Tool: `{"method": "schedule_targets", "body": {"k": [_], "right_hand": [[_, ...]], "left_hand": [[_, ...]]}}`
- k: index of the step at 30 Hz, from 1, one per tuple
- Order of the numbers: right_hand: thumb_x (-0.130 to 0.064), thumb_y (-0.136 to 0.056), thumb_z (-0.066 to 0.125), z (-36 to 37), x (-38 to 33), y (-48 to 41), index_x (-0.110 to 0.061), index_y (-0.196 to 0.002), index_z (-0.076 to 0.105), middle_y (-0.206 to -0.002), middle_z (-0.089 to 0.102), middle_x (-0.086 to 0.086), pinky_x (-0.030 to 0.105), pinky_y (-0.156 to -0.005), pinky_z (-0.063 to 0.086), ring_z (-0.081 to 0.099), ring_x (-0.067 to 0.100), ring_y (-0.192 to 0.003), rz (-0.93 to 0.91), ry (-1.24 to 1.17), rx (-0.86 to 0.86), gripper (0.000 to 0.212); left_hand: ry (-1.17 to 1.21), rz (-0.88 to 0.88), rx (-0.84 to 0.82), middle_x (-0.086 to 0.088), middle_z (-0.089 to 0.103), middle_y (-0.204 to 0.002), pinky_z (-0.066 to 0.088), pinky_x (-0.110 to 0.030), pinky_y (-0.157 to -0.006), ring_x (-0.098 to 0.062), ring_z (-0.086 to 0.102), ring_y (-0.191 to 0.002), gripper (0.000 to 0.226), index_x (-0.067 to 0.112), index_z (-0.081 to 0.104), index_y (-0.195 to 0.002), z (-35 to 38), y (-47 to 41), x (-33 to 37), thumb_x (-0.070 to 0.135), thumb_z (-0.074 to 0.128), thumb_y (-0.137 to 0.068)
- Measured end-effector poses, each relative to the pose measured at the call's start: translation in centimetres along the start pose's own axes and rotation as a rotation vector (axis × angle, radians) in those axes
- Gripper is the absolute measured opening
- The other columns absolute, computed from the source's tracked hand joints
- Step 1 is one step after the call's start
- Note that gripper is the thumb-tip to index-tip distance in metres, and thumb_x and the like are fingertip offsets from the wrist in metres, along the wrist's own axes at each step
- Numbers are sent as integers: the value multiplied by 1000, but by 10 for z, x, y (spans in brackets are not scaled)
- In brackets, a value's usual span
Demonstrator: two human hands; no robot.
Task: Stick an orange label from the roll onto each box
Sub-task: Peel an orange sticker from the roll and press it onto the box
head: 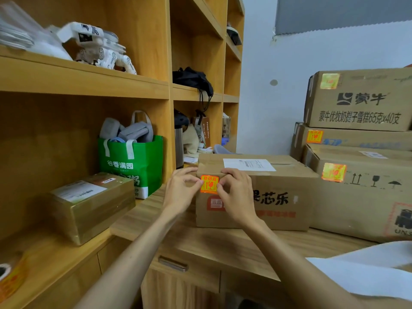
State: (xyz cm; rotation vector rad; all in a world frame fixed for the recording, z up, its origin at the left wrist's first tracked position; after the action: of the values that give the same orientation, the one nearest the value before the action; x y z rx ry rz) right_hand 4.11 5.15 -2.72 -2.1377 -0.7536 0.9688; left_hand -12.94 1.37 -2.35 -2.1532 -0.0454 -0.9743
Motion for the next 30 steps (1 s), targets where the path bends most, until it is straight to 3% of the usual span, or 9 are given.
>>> {"method": "schedule_targets", "body": {"k": [3, 8, 15, 20, 24, 27, 30], "right_hand": [[-24, -89, 66, 3, 0, -1, -24, -80, 63, -118, 58, -9, 30, -104, 29, 45, 10, -116, -4, 19, 28, 9], [-23, -88, 67, 4, 0, -1, -23, -79, 63, -116, 57, -7, 27, -101, 26, 46, 12, -114, -6, 47, 56, 10], [-22, -88, 66, 7, -1, -1, -21, -78, 62, -114, 57, -5, 30, -102, 29, 47, 14, -112, -15, 87, 88, 10], [-20, -87, 66, 7, -3, -1, -18, -77, 62, -111, 59, -3, 32, -102, 30, 48, 15, -110, -17, 135, 110, 11], [-20, -85, 67, 6, -7, -3, -18, -80, 59, -105, 59, -2, 32, -96, 34, 51, 17, -101, -58, 216, 114, 10], [-30, -86, 68, 0, -7, -8, -19, -93, 52, -97, 56, -4, 33, -88, 39, 50, 17, -93, -83, 246, 67, 19], [-50, -89, 62, -3, 5, -16, -18, -120, 57, -123, 60, -1, 33, -103, 35, 53, 18, -115, -66, 262, -19, 45]], "left_hand": [[-19, 4, 12, 10, 68, -124, 36, -34, -105, -7, 46, -121, 10, 18, 82, -88, -2, 1, -1, 27, 77, -87], [-109, 37, 44, 8, 67, -120, 31, -25, -96, -3, 42, -114, 14, 17, 82, -91, -2, 2, 0, 29, 76, -88], [-233, 69, 67, 8, 62, -109, 42, -32, -91, -9, 46, -106, 17, 20, 80, -89, 1, 0, -1, 35, 75, -88], [-347, 92, 73, 8, 60, -107, 38, -28, -85, -11, 47, -105, 18, 19, 78, -88, 3, 0, 6, 36, 71, -90], [-360, 85, 72, 8, 58, -97, 43, -32, -79, -13, 51, -97, 21, 23, 63, -81, -2, -2, 5, 40, 73, -87], [-248, 85, 10, 11, 59, -95, 49, -32, -72, -10, 57, -89, 30, 30, 54, -105, -8, -7, 0, 41, 74, -86], [-95, 68, -228, 11, 62, -100, 53, -31, -79, -7, 61, -92, 62, 43, 44, -145, -3, -15, -4, 38, 73, -90]]}}
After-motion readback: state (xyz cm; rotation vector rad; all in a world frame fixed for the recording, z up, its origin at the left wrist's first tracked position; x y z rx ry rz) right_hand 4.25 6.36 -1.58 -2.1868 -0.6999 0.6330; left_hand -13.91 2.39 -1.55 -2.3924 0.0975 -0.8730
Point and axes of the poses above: each hand's wrist, its own y-axis away from the middle knuckle, its own z-axis out of the palm, x = y × z, the point moved 6 cm from there along -y, towards the middle knuckle
